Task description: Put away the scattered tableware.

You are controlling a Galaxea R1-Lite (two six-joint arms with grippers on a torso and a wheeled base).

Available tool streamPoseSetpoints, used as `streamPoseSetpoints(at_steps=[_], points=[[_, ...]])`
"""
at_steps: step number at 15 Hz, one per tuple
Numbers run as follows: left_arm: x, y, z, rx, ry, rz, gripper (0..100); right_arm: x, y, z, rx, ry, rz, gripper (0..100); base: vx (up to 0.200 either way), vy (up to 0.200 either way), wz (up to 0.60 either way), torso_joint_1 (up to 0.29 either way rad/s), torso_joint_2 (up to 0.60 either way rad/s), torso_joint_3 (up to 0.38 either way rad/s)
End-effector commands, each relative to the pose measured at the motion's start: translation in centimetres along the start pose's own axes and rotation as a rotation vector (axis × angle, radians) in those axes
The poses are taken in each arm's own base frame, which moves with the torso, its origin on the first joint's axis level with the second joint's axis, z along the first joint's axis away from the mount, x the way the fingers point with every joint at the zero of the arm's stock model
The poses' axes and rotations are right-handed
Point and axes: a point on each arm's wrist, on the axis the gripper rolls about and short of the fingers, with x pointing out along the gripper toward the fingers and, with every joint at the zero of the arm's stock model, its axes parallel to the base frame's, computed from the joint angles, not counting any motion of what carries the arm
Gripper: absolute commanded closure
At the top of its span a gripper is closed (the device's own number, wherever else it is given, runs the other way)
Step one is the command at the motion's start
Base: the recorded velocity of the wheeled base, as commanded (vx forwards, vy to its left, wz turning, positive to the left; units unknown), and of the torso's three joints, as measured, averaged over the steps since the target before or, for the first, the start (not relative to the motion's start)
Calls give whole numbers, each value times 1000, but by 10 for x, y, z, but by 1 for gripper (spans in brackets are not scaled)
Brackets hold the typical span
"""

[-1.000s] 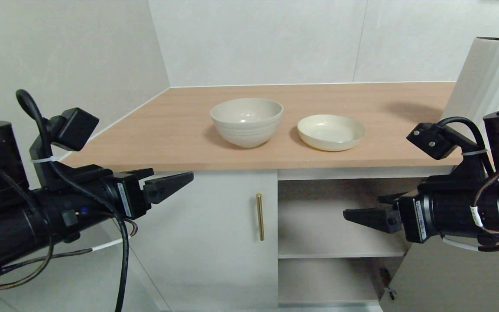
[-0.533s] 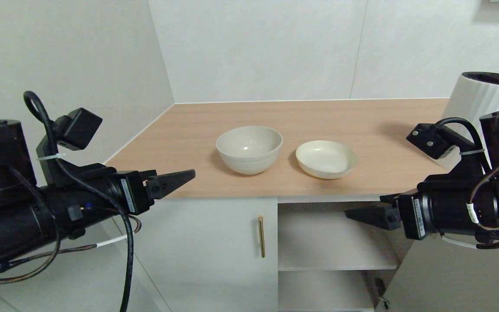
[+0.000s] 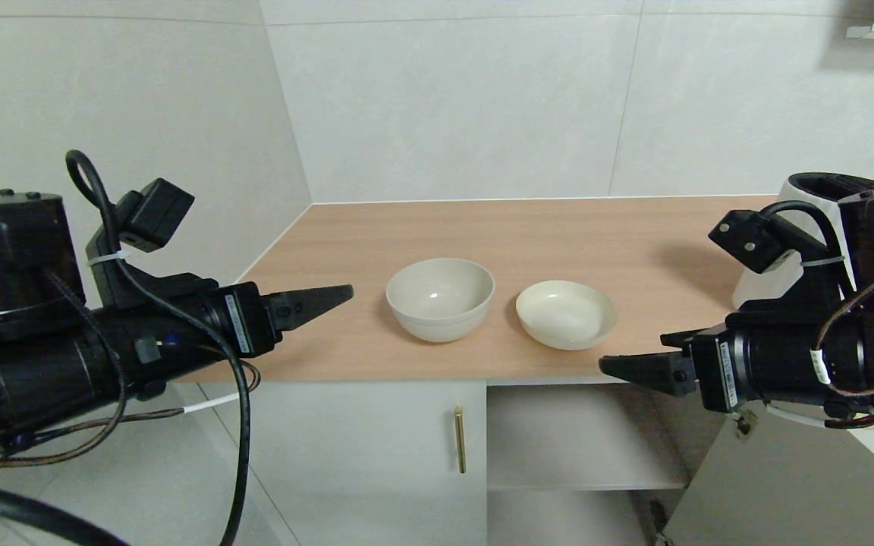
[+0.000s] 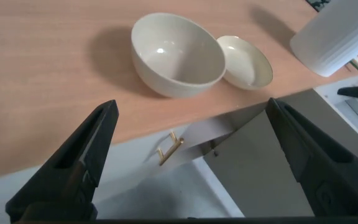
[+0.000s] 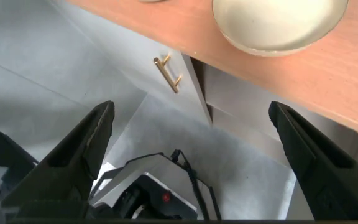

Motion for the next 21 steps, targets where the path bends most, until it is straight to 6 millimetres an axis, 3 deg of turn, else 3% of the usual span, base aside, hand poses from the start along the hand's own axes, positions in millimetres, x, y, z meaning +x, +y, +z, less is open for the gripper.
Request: streamPoseSetpoints(at_steps=[1, 3, 5, 7, 10, 15, 16, 21], points=[[9, -1, 10, -1, 6, 4, 0, 8, 0, 3, -11, -13, -2, 0, 0, 0, 0, 32, -61, -41], [15, -8, 34, -10, 43, 22, 0, 22, -5, 26, 3, -53, -65, 0, 0, 0, 0, 0, 0, 0], [11, -11, 43, -32, 136, 67, 0, 36, -17, 33, 65, -27, -119, 0, 0, 0, 0, 0, 0, 0], [11, -11, 38, -41, 207, 88, 0, 46, -20, 38, 151, -6, -150, 0, 0, 0, 0, 0, 0, 0], [34, -3, 31, -93, 244, 151, 0, 67, -26, 37, 181, 35, -267, 0, 0, 0, 0, 0, 0, 0], [102, -6, 10, -172, 205, 394, 0, 103, -39, 41, 297, 0, -433, 0, 0, 0, 0, 0, 0, 0], [114, -4, 7, -190, 169, 425, 0, 105, -40, 41, 299, 1, -440, 0, 0, 0, 0, 0, 0, 0], [132, -4, -5, -194, 159, 421, 0, 105, -43, 42, 306, -16, -443, 0, 0, 0, 0, 0, 0, 0]])
